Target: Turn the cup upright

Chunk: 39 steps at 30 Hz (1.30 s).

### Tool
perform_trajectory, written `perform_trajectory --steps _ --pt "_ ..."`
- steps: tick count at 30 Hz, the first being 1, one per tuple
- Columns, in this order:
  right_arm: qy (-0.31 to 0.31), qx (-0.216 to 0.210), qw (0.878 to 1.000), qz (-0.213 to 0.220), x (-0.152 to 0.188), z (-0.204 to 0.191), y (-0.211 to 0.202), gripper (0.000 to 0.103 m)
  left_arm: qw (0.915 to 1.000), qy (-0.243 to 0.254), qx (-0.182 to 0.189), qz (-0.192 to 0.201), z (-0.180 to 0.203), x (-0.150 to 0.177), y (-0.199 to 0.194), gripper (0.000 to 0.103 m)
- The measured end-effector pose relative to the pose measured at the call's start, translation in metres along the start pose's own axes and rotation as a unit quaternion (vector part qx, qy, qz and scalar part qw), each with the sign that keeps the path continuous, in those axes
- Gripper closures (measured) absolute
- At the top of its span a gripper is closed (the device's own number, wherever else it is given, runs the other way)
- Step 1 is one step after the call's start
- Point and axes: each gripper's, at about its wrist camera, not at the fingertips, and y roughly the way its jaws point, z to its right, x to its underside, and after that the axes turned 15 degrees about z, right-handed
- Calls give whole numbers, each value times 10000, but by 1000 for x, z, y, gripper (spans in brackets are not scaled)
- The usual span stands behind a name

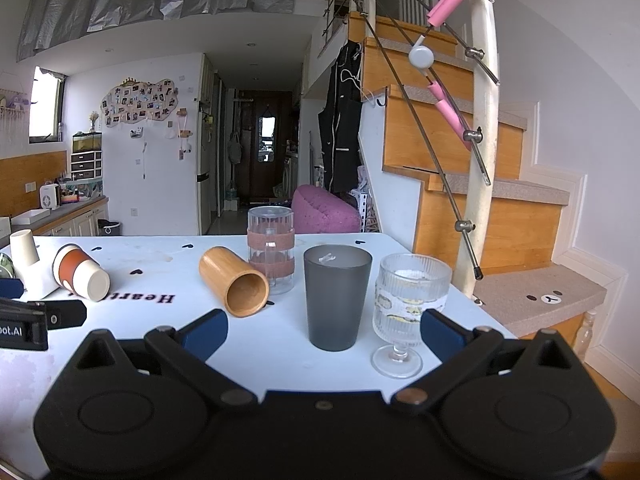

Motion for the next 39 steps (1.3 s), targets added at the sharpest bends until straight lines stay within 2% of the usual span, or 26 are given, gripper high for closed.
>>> perform_trajectory --steps 28,34,39 --pt "3 -36 10000 12 3 0 1 0 10000 -6 -9 -5 6 6 3 0" --pt "79 -253 9993 260 4 -13 34 0 10000 -60 -73 -30 -2 7 -5 0" --pt "-291 -794 9955 430 1 -33 76 0 9997 -125 -173 -67 -12 10 -6 0"
